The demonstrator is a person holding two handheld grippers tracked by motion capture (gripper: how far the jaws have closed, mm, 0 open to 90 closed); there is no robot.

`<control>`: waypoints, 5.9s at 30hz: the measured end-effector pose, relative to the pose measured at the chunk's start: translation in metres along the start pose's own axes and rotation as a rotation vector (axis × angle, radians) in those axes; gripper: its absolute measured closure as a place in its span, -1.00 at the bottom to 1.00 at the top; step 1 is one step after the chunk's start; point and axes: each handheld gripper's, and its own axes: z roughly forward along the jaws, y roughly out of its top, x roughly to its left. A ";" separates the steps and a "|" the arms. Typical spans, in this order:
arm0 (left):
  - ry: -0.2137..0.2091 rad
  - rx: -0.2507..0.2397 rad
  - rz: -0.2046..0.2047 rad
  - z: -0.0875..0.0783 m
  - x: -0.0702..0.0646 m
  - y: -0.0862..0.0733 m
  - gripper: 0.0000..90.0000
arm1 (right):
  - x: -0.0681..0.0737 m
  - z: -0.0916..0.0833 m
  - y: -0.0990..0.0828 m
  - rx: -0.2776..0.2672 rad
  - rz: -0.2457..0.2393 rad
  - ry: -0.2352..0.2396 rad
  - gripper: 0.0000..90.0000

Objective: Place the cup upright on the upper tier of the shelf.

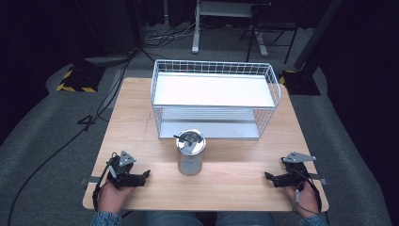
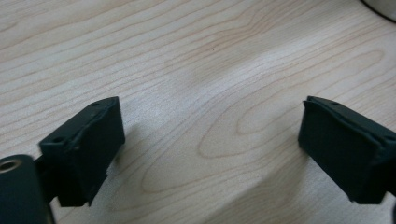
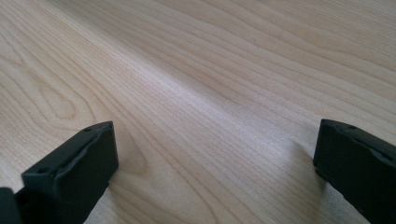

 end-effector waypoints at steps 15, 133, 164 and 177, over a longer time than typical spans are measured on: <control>-0.009 -0.039 0.006 -0.019 -0.006 0.009 -1.00 | 0.001 0.001 0.000 -0.001 0.006 -0.009 -1.00; -0.323 -0.480 0.152 0.027 -0.108 0.104 -0.96 | 0.002 0.001 0.001 -0.002 0.019 -0.025 -0.99; -0.332 -0.490 0.153 -0.019 -0.116 0.133 -0.93 | 0.003 0.001 0.001 -0.002 0.021 -0.029 -0.99; -0.340 -0.513 0.167 -0.054 -0.115 0.161 -0.93 | 0.003 0.001 0.001 -0.002 0.022 -0.029 -0.99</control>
